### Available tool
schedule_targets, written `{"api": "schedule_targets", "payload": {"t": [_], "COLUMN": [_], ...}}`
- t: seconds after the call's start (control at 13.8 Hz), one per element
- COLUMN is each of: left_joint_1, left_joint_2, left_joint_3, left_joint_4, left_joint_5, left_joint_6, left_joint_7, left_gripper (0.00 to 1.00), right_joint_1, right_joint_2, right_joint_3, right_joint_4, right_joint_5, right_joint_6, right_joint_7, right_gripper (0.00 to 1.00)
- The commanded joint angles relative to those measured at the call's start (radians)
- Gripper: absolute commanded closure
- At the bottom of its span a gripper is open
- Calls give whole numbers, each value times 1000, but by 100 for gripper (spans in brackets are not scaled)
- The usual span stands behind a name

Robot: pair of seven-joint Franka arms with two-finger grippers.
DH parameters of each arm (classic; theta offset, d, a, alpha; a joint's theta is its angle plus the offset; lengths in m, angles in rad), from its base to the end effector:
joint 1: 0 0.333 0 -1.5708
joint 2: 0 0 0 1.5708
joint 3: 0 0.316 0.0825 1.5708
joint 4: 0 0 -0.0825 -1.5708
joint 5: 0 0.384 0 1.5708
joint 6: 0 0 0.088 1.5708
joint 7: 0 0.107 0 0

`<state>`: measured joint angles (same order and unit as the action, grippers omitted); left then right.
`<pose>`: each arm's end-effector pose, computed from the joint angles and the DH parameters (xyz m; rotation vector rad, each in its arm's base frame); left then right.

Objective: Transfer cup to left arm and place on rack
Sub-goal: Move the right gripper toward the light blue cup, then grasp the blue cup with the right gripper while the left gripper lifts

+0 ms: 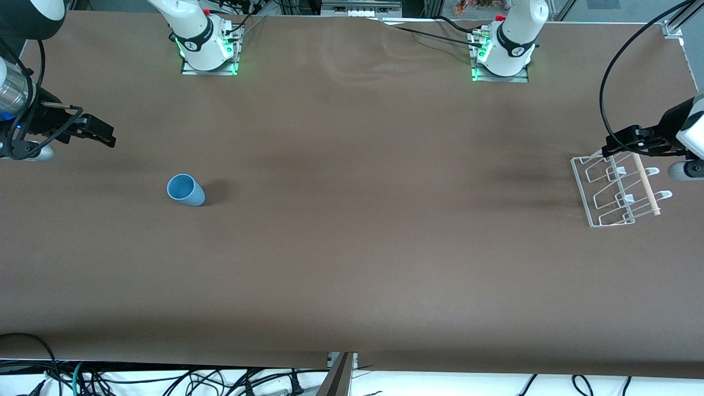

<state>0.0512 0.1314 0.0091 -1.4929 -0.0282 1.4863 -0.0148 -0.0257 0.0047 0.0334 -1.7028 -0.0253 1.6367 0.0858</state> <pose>0.5827 0.0316 0.5793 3.1020 0.1159 -0.2135 0.5559 0.0017 0.5651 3.1092 -0.1175 -0.1082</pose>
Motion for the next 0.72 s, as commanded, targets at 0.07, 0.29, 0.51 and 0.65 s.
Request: {"api": "schedule_targets", "payload": {"t": [0.07, 0.29, 0.51, 0.65], "left_joint_1": [4, 4, 4, -5], "left_joint_2": [-7, -19, -27, -32], "left_joint_3": [-3, -3, -3, -4], "left_joint_4": [-12, -12, -29, -29], "left_joint_5": [-26, -26, -26, -26], "left_joint_6": [-12, -12, -14, -14], "left_joint_7": [18, 18, 16, 15], "left_gripper": [0, 0, 0, 0], "right_joint_1": [-16, -25, -25, -25], "right_joint_2": [41, 115, 158, 164], "right_joint_3": [-7, -9, -9, -9], "right_joint_4": [6, -17, -35, -95], "right_joint_5": [-18, -21, -19, -18], "right_joint_6": [-12, -8, 50, 142], "right_joint_7": [3, -6, -6, -4], "right_gripper": [0, 0, 0, 0]}}
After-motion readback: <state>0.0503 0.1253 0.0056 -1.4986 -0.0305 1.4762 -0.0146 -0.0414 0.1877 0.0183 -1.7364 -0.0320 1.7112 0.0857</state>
